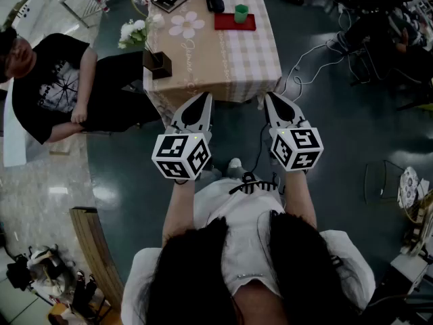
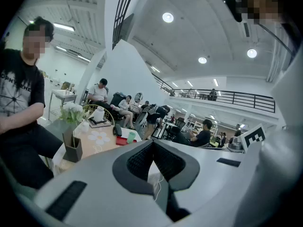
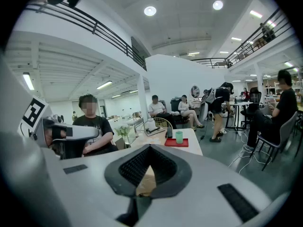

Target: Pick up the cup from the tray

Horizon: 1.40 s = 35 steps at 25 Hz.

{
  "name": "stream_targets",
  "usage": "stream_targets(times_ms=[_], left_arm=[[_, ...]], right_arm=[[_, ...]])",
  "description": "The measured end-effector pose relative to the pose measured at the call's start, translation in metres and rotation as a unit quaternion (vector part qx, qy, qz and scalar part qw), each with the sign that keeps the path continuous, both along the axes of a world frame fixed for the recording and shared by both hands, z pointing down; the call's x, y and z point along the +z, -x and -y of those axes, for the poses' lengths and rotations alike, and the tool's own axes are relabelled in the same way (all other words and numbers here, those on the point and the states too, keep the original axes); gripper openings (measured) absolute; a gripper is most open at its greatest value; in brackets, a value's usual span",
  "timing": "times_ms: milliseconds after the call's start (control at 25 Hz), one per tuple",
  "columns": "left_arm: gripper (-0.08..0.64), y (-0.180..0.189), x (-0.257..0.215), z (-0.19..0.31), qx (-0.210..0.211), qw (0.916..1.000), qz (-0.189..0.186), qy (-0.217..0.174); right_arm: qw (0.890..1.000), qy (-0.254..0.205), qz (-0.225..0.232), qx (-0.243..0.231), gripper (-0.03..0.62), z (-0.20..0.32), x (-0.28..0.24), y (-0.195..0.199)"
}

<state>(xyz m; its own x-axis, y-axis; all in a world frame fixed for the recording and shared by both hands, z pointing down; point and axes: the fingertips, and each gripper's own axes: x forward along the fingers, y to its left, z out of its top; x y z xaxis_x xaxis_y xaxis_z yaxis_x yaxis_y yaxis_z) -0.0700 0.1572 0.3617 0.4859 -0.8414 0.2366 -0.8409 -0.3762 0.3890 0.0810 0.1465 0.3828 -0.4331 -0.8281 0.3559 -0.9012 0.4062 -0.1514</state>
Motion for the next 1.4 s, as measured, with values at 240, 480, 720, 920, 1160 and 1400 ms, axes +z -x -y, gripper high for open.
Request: stream_targets(times_ms=[240, 480, 720, 920, 1160, 1400], left_arm=[[0.009, -0.005, 0.004, -0.004, 0.006, 0.9999, -0.002, 0.015], [0.009, -0.014, 0.005, -0.006, 0.009, 0.9998, -0.003, 0.017], [0.009, -0.026, 0.006, -0.007, 0.010, 0.9998, 0.002, 0.018], [0.009, -0.041, 0.007, -0.006, 0.007, 0.9998, 0.006, 0.017], [0.009, -0.056, 0.010, -0.007, 0.001, 0.9998, 0.015, 0.016], [0.009, -0.067, 0.010, -0.005, -0.002, 0.9997, 0.019, 0.015]], right_arm=[[1.000, -0.004, -0.001, -0.009, 0.009, -0.002, -0.001, 0.002], [1.000, 0.000, -0.004, -0.016, 0.009, -0.005, 0.003, 0.000], [0.999, -0.002, 0.036, -0.026, 0.011, -0.003, -0.001, -0.008], [0.996, -0.016, 0.074, -0.047, 0.233, -0.001, -0.007, -0.020], [0.995, -0.023, 0.077, -0.055, 0.295, 0.002, -0.003, -0.034], [0.995, -0.030, 0.072, -0.068, 0.319, 0.007, -0.007, -0.038]])
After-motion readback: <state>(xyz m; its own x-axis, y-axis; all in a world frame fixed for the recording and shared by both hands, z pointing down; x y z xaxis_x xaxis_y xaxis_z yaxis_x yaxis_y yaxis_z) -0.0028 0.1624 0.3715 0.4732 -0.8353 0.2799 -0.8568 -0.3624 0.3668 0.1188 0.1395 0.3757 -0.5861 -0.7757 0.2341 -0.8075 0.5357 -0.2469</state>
